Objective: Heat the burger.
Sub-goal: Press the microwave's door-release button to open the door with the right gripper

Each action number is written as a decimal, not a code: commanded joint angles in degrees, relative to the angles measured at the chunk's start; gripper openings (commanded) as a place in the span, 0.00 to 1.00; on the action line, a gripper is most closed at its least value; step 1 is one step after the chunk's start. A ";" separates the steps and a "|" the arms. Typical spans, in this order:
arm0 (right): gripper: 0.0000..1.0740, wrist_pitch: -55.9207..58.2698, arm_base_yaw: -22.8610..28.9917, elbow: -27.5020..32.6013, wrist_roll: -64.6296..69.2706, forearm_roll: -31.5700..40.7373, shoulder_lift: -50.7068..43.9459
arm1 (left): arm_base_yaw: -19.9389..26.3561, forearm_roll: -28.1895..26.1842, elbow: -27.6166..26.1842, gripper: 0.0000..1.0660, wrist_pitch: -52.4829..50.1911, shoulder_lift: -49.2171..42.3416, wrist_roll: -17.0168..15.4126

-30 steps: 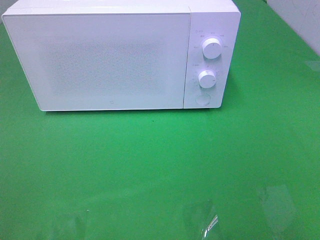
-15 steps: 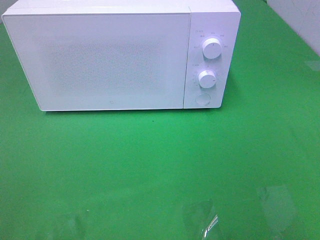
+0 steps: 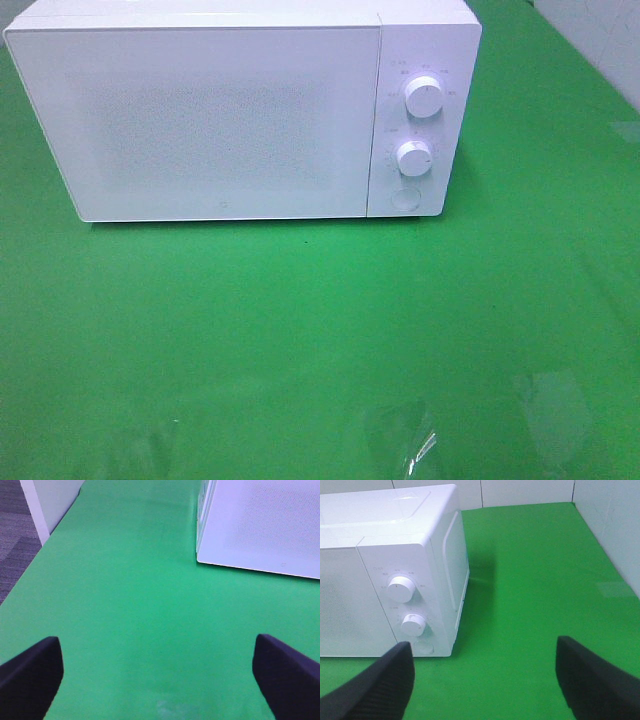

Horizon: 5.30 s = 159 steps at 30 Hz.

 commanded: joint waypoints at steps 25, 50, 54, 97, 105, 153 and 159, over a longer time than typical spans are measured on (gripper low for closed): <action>0.70 -55.46 -0.11 10.14 -0.97 1.49 35.18 | 0.06 -0.11 0.11 0.88 -0.11 -0.97 -0.06; 0.70 -78.38 28.93 10.14 -19.08 34.32 55.58 | 0.06 -0.11 0.11 0.88 -0.11 -0.97 -0.06; 0.70 -81.53 34.61 10.14 -21.54 39.30 58.84 | 0.06 -0.11 0.11 0.88 -0.11 -0.97 -0.06; 0.00 -68.75 40.57 10.14 61.13 41.60 60.91 | 0.06 -0.11 0.11 0.88 -0.11 -0.97 -0.06; 0.00 -66.69 40.57 10.14 70.70 41.60 60.91 | 0.06 -0.11 0.11 0.88 -0.11 -0.97 -0.06; 0.00 -62.68 27.04 -12.83 72.71 32.83 81.65 | 0.06 -0.11 0.11 0.88 -0.11 -0.97 -0.06; 0.00 -62.80 27.04 -15.64 72.54 33.17 84.63 | 0.06 -0.11 0.11 0.88 -0.11 -0.97 -0.06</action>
